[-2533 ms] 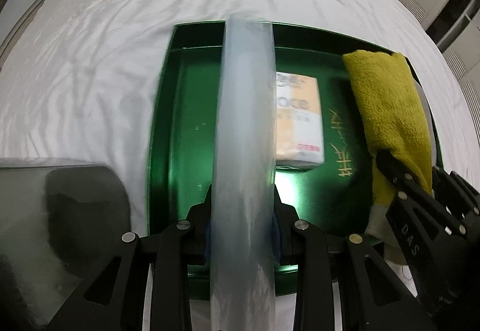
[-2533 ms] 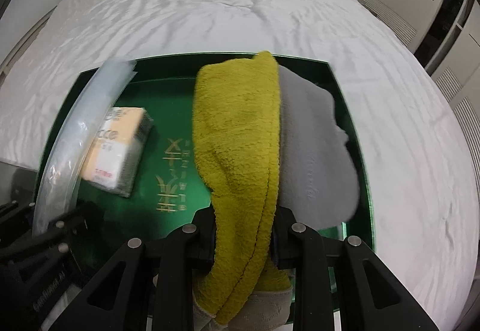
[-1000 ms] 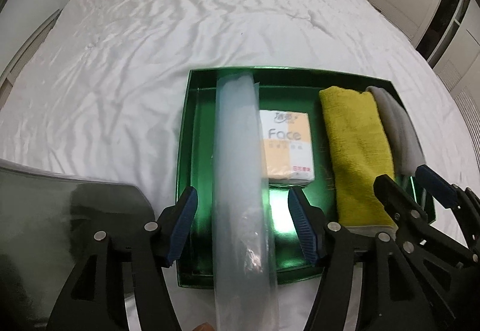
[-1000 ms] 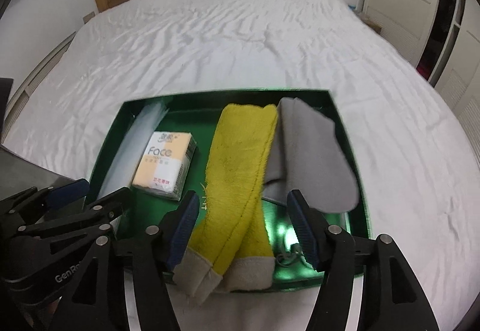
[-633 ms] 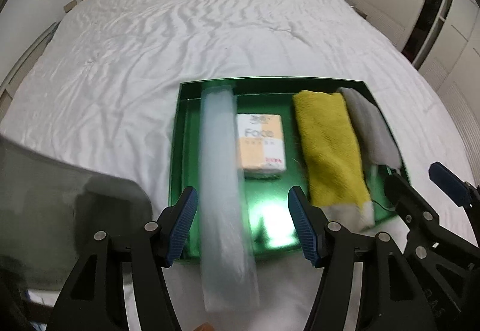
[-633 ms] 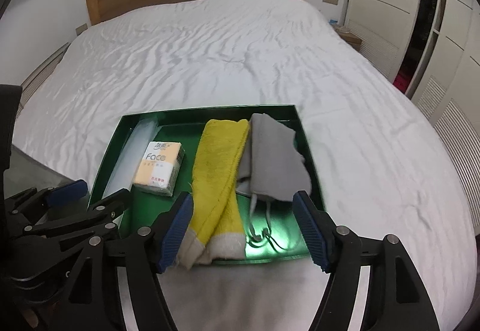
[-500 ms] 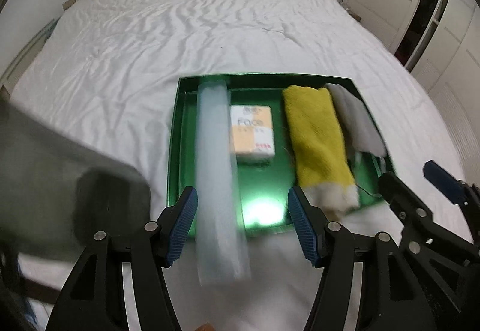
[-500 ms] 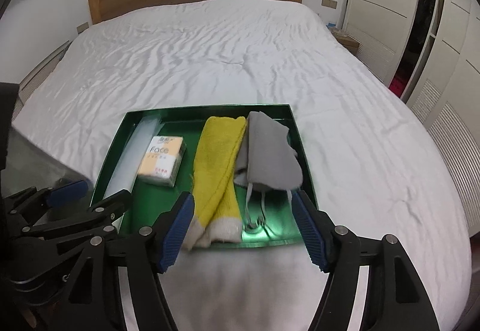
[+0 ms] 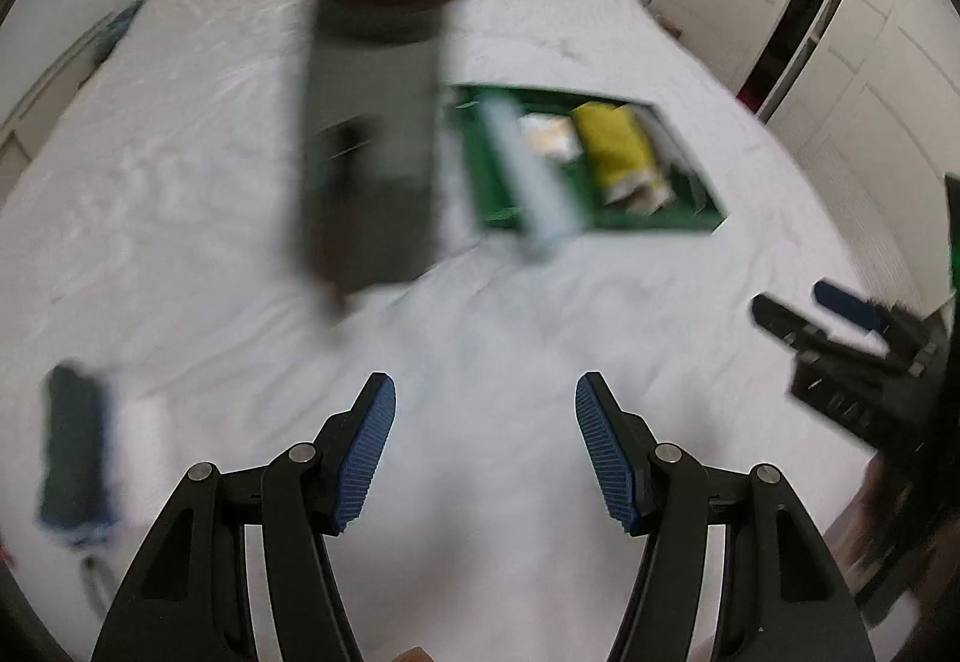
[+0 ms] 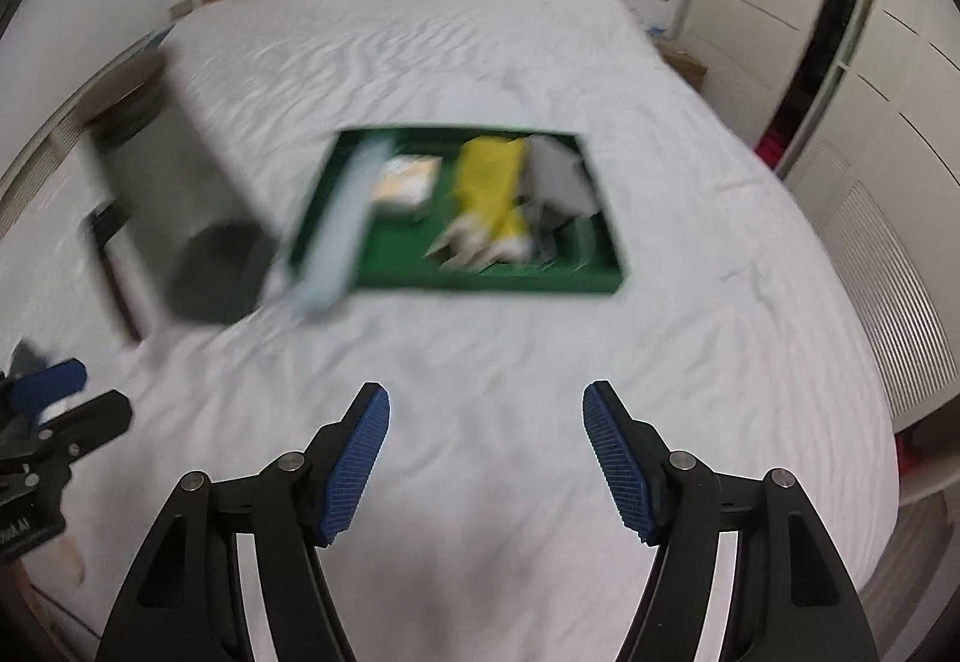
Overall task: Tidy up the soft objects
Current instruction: 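Move both open tools toward the dark green towel and white mesh cloth, then grasp the dark green towel with the left tool while the right tool grasps the white mesh cloth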
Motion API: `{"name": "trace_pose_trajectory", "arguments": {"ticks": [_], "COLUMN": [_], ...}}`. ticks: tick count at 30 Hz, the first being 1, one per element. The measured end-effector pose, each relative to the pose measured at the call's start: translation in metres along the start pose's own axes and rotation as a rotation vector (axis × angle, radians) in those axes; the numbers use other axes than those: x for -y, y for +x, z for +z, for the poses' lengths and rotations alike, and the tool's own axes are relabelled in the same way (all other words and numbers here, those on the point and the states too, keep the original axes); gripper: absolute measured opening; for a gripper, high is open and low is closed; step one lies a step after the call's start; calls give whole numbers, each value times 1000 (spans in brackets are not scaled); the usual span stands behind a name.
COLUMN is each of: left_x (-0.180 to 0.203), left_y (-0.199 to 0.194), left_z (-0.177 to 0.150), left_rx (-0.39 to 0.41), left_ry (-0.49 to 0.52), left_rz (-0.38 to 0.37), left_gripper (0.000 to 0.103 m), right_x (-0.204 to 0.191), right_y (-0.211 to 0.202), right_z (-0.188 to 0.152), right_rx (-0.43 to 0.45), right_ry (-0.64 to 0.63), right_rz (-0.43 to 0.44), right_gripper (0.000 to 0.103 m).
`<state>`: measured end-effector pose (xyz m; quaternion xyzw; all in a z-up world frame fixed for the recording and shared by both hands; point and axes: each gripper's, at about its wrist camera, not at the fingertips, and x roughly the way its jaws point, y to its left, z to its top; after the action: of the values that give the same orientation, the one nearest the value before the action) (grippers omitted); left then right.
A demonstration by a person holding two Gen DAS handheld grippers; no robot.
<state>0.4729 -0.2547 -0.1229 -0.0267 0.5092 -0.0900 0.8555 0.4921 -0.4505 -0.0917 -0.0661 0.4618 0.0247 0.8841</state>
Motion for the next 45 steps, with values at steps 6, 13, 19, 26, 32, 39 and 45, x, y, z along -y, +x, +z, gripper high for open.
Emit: {"name": "trace_pose_trajectory", "arguments": {"ticks": [6,13,19,26,32,39,45], "left_x": [-114,-229,-296,-320,-317,-309,-309], "left_y": [-45,-79,-68,-41,-10,23,41], "left_z": [-47,-70,-82,-81,-77,-75,-75], "left_rx": [-22,-8,-45,-61,-94,-143,-175], "left_ry": [-57,-146,-189,-222,-164,-118,-93], "left_rz": [174,304,256,137,105,103,128], "left_gripper": [57,57,57,57,57,57,57], "right_x": [-114,-217,-287,-330,-351,-364,-373], "right_y": [-30,-42,-22,26,68,104,126], "right_z": [-10,-10,-15,-13,-19,-16,-19], "right_rx": [-22,-26,-79,-124,-151,-166,-198], "right_ry": [-68,-116,-134,-130,-133,-133,-160], "right_rz": [146,279,357,397,387,382,389], "right_gripper": [68,68,68,68,68,64,60]}}
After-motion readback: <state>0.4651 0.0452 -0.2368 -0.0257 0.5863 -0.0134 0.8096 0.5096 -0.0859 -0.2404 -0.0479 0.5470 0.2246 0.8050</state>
